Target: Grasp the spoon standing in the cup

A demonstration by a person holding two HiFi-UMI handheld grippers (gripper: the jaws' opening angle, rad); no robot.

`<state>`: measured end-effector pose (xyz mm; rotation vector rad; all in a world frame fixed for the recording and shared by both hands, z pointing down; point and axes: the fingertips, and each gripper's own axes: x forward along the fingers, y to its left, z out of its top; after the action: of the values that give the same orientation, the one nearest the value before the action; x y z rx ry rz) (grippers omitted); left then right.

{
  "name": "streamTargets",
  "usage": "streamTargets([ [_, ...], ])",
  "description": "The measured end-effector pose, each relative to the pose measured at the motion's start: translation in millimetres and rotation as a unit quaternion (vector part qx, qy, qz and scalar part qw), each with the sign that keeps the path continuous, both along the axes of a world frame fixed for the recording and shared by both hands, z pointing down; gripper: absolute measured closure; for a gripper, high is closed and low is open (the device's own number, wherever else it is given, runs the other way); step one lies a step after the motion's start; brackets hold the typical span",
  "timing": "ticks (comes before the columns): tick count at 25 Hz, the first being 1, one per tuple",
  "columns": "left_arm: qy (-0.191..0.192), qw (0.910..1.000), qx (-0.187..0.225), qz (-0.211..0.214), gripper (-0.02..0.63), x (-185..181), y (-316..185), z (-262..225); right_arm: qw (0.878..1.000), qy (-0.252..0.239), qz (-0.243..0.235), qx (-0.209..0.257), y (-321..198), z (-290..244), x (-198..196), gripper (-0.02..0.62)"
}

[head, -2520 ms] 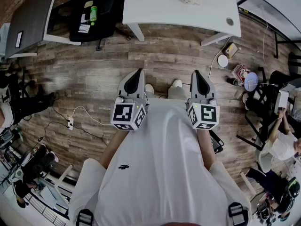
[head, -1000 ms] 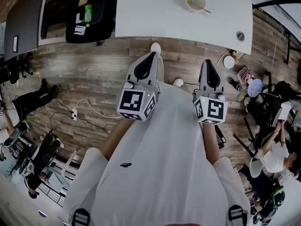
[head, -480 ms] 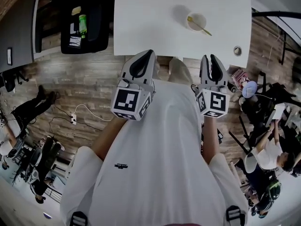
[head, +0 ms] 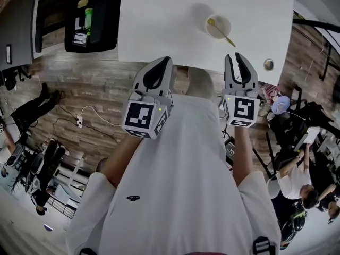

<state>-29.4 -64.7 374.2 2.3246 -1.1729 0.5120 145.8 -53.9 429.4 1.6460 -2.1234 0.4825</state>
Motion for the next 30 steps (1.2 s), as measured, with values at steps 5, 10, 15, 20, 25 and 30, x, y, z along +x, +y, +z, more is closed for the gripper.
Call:
streamTargets([
  [5,-0.005,0.9999,-0.009,0.0,0.611,14.6,-2.1,19.4,0.999,0.028,-0.024,0.0,-12.7,18.5,6.7,0.517],
  [10,-0.012,0.9995,-0.027,0.014,0.611,29.0,4.3,39.4,0.996,0.064,-0.059,-0.012,-17.1,40.6,10.1,0.494],
  [15,-0.022,0.999,-0.039,0.006,0.611,34.5,5.6,52.1,0.995,0.064,-0.069,-0.021,-23.7,55.3,14.1,0.479],
  [20,-0.026,0.9984,-0.051,-0.005,0.611,38.4,1.1,65.0,0.994,0.065,-0.086,-0.03,-34.6,71.4,15.1,0.47],
  [25,-0.032,0.9977,-0.059,-0.007,0.611,43.1,1.5,74.4,0.991,0.072,-0.105,-0.052,-37.2,91.3,14.9,0.471],
  [30,-0.035,0.9974,-0.062,-0.01,0.611,38.8,-0.4,77.4,0.99,0.07,-0.108,-0.055,-39.2,96.8,13.6,0.472],
])
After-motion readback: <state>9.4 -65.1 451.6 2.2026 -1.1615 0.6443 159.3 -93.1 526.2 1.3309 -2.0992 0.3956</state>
